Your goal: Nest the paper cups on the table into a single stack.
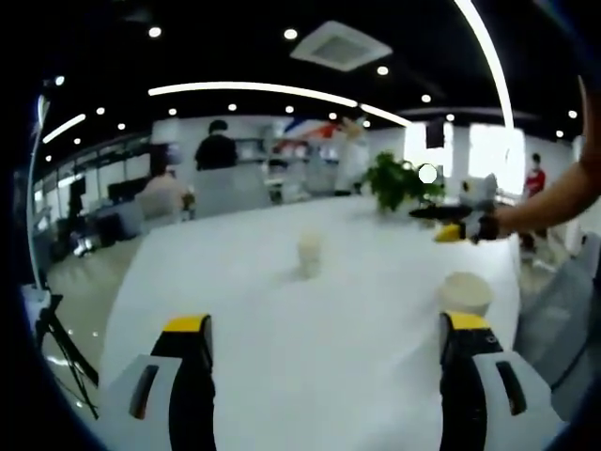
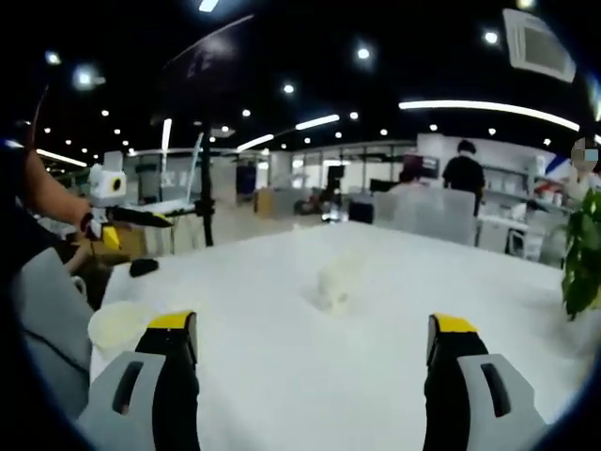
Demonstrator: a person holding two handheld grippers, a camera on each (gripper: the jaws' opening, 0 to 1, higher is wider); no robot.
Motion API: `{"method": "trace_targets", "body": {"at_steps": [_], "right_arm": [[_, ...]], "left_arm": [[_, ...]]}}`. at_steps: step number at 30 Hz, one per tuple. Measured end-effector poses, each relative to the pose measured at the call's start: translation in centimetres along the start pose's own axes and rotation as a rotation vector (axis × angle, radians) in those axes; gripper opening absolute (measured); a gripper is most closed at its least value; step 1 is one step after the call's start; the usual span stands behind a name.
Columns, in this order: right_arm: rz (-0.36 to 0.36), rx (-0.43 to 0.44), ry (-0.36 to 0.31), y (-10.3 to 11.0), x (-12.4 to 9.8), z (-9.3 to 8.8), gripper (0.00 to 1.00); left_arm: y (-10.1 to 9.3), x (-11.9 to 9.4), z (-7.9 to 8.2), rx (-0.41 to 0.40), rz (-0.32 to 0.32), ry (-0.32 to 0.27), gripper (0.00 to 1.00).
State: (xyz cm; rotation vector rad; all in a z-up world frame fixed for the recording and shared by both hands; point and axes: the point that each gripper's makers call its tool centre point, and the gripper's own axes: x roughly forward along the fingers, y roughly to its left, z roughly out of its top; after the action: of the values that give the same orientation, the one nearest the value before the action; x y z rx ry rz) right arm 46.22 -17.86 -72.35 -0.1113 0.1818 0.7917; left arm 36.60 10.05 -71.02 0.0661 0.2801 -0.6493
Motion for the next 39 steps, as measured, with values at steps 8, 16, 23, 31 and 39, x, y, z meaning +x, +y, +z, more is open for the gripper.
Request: {"method": "trace_targets", "body": {"at_steps": [8,16,23,31,39], "right_arm": [[0.021,0.001,0.002,-2.1,4.0,-0.2,1.0],[0.026,0.044,-0.008,-4.4,8.0,-0.4,1.0],[0.046,0.027,-0.022,-4.5,11.6,0.2,1.0],[0.061,0.004,-0.046,-4.6,15.4,1.2,1.0],[0.066,-0.004,-0.027,-4.6,19.0,0.5,1.0]], "left_arm": [[-1.8,0.4,0.0,0.041,0.019,-0.03,0.98],[-2.3,1.1,0.0,-0.002,-0.005,-0.025,0.98],[-1.8,1.1,0.0,-0.019,-0.01,-0.026,0.98],[-1.7,0.7,-0.2,-0.029,-0.021,-0.038,0.98],[-1.6,0.0,0.7,-0.015,-0.039,-0.071,0.98]]}}
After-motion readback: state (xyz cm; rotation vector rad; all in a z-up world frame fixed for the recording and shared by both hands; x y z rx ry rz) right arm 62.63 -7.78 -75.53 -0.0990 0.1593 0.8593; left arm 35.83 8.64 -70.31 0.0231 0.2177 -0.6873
